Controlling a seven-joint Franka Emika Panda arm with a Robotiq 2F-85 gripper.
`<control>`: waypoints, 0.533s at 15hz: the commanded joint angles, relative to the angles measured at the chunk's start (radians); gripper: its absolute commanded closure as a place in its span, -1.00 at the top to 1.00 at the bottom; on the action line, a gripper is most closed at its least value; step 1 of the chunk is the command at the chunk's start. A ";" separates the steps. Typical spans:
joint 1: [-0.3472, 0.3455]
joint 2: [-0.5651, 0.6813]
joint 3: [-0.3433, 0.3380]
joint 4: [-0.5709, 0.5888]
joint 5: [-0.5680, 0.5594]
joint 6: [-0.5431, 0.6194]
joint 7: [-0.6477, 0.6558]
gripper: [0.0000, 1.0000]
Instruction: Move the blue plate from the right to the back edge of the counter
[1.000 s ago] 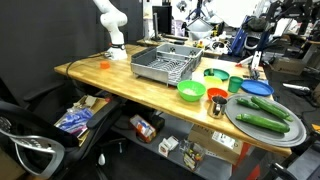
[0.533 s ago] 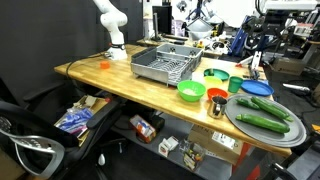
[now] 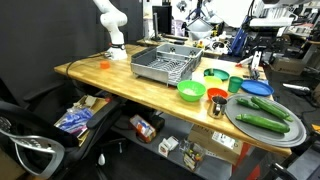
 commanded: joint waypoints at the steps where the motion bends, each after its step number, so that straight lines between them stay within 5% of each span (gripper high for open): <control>1: 0.003 0.000 -0.004 0.005 0.001 -0.006 -0.001 1.00; 8: -0.024 0.074 -0.008 0.066 0.075 -0.012 0.013 1.00</control>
